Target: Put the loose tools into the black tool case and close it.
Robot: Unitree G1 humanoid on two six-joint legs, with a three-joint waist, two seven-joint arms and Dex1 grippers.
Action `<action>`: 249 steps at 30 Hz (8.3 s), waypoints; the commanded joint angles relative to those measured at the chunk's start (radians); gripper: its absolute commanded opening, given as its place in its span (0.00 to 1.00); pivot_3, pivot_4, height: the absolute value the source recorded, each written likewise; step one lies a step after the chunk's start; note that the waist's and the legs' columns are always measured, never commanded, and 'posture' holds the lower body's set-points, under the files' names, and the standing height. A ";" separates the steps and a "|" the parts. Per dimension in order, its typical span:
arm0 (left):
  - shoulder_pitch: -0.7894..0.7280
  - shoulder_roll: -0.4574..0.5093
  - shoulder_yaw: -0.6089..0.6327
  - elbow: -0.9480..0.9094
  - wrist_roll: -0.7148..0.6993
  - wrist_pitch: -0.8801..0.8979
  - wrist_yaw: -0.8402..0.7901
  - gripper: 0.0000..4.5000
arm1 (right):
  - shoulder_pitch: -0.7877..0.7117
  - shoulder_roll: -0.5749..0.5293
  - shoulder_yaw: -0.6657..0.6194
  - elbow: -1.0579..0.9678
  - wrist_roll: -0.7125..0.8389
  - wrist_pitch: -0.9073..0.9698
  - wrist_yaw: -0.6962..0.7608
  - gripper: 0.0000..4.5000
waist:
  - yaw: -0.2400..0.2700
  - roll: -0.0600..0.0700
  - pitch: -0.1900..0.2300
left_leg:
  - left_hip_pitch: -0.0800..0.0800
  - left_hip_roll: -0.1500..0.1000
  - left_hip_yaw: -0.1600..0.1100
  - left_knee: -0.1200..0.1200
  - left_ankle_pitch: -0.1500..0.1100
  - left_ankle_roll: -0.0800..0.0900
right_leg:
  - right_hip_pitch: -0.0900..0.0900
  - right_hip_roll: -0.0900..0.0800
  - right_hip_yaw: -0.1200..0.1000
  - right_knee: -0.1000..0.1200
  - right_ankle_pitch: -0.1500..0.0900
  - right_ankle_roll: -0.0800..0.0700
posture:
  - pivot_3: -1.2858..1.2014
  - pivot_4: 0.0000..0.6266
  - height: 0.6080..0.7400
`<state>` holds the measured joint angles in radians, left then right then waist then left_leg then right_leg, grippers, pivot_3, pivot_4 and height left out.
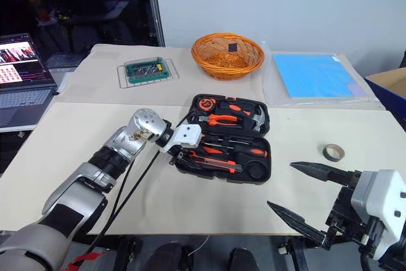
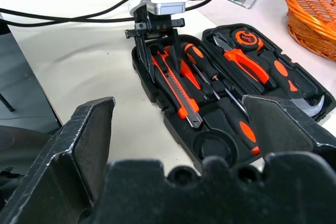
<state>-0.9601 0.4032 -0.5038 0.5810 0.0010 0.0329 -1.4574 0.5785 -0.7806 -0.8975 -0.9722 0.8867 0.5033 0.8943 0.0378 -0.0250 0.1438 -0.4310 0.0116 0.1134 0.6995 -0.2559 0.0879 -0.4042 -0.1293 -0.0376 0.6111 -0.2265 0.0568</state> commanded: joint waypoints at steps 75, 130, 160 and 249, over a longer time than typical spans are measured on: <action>0.357 -0.002 0.349 -0.947 -0.586 0.726 0.556 0.84 | -1.255 -0.235 1.083 1.474 -0.806 0.231 -0.081 0.01 | -0.025 0.011 -0.002 | 0.001 -0.006 0.000 -0.002 0.005 -0.011 | 0.002 -0.001 0.001 0.000 -0.003 0.005 | 0.52 0.24 1.00; 0.646 0.334 0.549 -0.984 -0.725 0.601 0.255 0.84 | -1.193 -0.265 1.283 0.436 -0.551 0.650 0.051 0.02 | -0.028 0.012 0.000 | 0.002 -0.003 0.000 -0.001 0.006 -0.013 | -0.002 -0.004 -0.002 0.001 0.001 0.000 | 0.52 0.24 1.00; 0.095 -0.004 0.555 -0.327 -0.540 0.951 1.005 0.84 | -1.372 0.152 0.727 0.902 -0.535 0.792 -0.412 0.66 | -0.025 0.004 0.003 | 0.000 -0.007 -0.001 0.000 0.012 -0.011 | 0.000 -0.001 -0.002 0.003 0.006 0.003 | 0.52 0.24 1.00; 0.415 0.118 0.362 -0.225 -0.020 -0.461 0.558 0.00 | -0.563 0.068 0.651 0.432 -0.716 -0.300 -0.138 0.01 | -0.048 0.006 0.015 | 0.006 -0.013 0.008 -0.014 0.014 -0.011 | -0.005 -0.019 -0.032 0.001 0.008 0.001 | 0.52 0.24 1.00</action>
<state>-0.5694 0.5116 -0.1011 0.4068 0.0261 -0.4514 -0.7973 -0.0140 -0.6970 -0.2128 -0.4331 0.1411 0.2468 0.7282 -0.0097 -0.0190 0.1592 -0.4203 -0.0003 0.1208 0.6861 -0.2427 0.0778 -0.4038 -0.1486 -0.0695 0.6126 -0.2179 0.0572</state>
